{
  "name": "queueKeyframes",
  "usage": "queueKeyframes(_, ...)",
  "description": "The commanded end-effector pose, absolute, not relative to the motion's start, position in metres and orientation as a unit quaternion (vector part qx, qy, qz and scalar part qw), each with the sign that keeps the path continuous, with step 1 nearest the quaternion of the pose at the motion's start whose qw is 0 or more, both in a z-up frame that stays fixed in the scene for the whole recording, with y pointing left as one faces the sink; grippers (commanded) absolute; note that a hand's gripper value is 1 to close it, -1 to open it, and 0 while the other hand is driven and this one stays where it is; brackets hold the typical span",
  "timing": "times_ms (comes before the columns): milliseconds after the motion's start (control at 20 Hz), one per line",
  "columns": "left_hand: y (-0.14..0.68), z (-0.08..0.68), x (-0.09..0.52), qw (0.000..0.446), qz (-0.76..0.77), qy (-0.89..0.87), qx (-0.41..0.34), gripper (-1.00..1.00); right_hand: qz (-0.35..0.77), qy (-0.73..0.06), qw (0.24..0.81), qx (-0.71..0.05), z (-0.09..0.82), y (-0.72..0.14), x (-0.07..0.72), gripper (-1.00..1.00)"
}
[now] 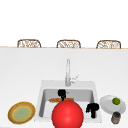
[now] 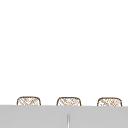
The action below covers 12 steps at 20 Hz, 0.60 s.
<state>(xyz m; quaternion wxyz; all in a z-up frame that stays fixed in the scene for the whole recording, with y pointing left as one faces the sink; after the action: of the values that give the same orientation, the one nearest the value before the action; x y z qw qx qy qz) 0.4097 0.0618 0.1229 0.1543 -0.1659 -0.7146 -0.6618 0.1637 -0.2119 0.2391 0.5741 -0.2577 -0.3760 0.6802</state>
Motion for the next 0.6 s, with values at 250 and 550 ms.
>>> queueKeyframes(250,0.008,0.059,0.414,0.148,-0.676,-0.704,-0.158,1.00,0.680,-0.376,0.574,-0.258,0.239,-0.212,0.164,0.00)
queueKeyframes(550,-0.006,0.009,0.399,0.147,-0.666,-0.708,-0.182,1.00,0.680,-0.376,0.574,-0.258,0.239,-0.212,0.164,0.00)
